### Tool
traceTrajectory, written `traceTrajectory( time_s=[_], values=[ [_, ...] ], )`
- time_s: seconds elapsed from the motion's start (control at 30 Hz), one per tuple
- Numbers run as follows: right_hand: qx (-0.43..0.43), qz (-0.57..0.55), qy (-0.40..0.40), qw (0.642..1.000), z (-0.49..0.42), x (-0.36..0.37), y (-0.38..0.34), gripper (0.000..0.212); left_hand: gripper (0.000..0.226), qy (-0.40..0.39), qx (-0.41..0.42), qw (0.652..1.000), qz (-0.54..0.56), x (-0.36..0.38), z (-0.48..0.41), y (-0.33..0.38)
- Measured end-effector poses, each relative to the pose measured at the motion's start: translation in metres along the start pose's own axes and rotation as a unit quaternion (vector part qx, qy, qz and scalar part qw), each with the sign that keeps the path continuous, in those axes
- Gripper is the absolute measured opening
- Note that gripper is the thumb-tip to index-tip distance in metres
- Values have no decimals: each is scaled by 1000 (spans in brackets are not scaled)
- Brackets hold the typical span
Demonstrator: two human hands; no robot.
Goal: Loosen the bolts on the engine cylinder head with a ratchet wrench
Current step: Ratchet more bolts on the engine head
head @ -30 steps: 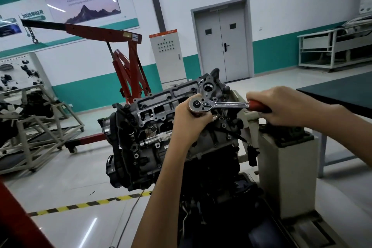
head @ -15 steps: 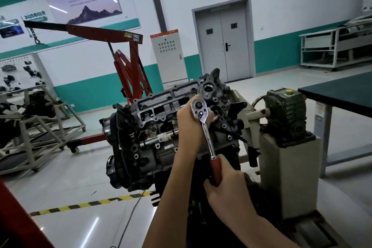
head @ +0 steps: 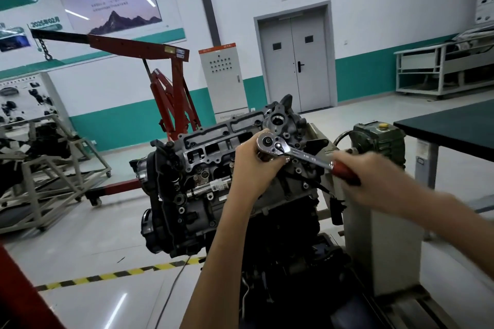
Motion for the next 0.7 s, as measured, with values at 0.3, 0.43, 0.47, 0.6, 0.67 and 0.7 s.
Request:
traceTrajectory(
  time_s=[0.3, 0.43, 0.47, 0.6, 0.67, 0.7],
  values=[
    [161, -341, 123, 918, 39, 92, -110, 35, 34, 70, 11, 997, 21, 18, 1, 3],
    [105, -227, 68, 966, 35, 61, -59, 38, 48, 43, -23, 999, -7, 13, -5, 2],
    [76, -175, 48, 980, 31, 48, -40, 34, 47, 34, -20, 999, -15, 11, -6, 3],
    [-23, 43, 12, 999, -5, -10, 10, 26, 18, -17, -14, 1000, -22, 5, -7, 2],
    [-52, 88, 26, 994, -19, -25, 15, 24, 20, -33, -24, 999, -31, 2, -9, 2],
    [-51, 89, 28, 994, -21, -25, 15, 24, 22, -40, -31, 998, -35, 1, -10, 2]
  ],
)
Point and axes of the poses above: each hand's wrist, its own z-axis away from the middle knuckle, its own x-axis out of the palm, y = z × x, the point moved 1 cm from there along -z, towards the middle knuckle
